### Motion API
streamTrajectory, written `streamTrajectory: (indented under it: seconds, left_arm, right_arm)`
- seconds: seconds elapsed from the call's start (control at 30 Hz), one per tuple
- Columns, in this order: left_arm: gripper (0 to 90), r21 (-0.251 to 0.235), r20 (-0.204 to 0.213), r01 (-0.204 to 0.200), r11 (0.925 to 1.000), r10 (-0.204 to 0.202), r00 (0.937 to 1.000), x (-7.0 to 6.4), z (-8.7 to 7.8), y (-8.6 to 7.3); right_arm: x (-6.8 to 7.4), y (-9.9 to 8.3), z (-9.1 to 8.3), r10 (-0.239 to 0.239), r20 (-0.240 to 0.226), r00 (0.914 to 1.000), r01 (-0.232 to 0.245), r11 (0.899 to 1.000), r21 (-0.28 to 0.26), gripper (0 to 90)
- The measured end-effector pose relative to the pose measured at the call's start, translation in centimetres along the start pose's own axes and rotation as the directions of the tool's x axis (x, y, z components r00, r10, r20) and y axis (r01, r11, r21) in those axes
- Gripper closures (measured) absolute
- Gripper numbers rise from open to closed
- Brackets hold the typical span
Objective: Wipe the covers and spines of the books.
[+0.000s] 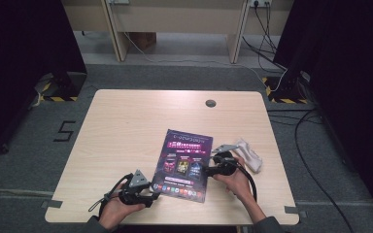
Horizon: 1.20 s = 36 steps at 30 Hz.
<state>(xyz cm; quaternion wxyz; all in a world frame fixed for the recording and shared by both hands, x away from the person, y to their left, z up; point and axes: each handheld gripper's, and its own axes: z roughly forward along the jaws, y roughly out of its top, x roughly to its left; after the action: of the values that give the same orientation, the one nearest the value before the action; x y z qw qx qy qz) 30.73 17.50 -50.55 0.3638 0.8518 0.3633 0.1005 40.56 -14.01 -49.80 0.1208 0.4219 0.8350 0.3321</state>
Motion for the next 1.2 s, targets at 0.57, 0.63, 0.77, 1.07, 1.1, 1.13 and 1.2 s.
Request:
streamTrajectory:
  seconds: [0.57, 0.63, 0.77, 1.07, 1.1, 1.13, 1.2]
  left_arm:
    - [42.9, -0.006, 0.041, -0.032, 0.9995, 0.032, 0.9986, -2.2, 0.5, -0.1]
    - [40.6, -0.012, 0.033, -0.034, 0.9993, 0.035, 0.9988, -2.1, 0.5, -0.1]
    - [35.2, -0.018, 0.017, -0.043, 0.9989, 0.043, 0.9989, -1.9, 0.4, -0.1]
    - [27.9, -0.031, -0.007, -0.057, 0.9979, 0.056, 0.9984, -1.5, 0.3, -0.1]
    - [26.7, -0.037, -0.014, -0.053, 0.9979, 0.053, 0.9985, -1.5, 0.4, -0.1]
    - [25.2, -0.041, -0.02, -0.051, 0.9979, 0.05, 0.9985, -1.5, 0.4, -0.1]
    - [20.1, -0.051, -0.029, -0.047, 0.9976, 0.046, 0.9985, -1.5, 0.3, -0.1]
  right_arm:
    - [-0.4, 0.2, 0.2, 0.007, 0.013, 0.9999, -0.007, 1.0, -0.015, 39.4]
    - [-0.9, 0.4, -0.5, 0.011, 0.032, 0.9994, -0.01, 0.999, -0.035, 39.6]
    - [-2.4, 0.4, -1.8, 0.034, 0.073, 0.9968, -0.029, 0.997, -0.068, 39.6]
    - [-6.4, -0.4, -4.6, 0.107, 0.186, 0.9767, -0.088, 0.99, -0.107, 37.9]
    - [-6.8, -0.6, -4.7, 0.112, 0.204, 0.9725, -0.093, 0.99, -0.102, 37.9]
    - [-7.3, -0.8, -4.8, 0.118, 0.215, 0.9694, -0.099, 0.99, -0.101, 37.6]
    - [-7.8, -1.0, -5.1, 0.139, 0.223, 0.9649, -0.118, 0.988, -0.105, 37.6]
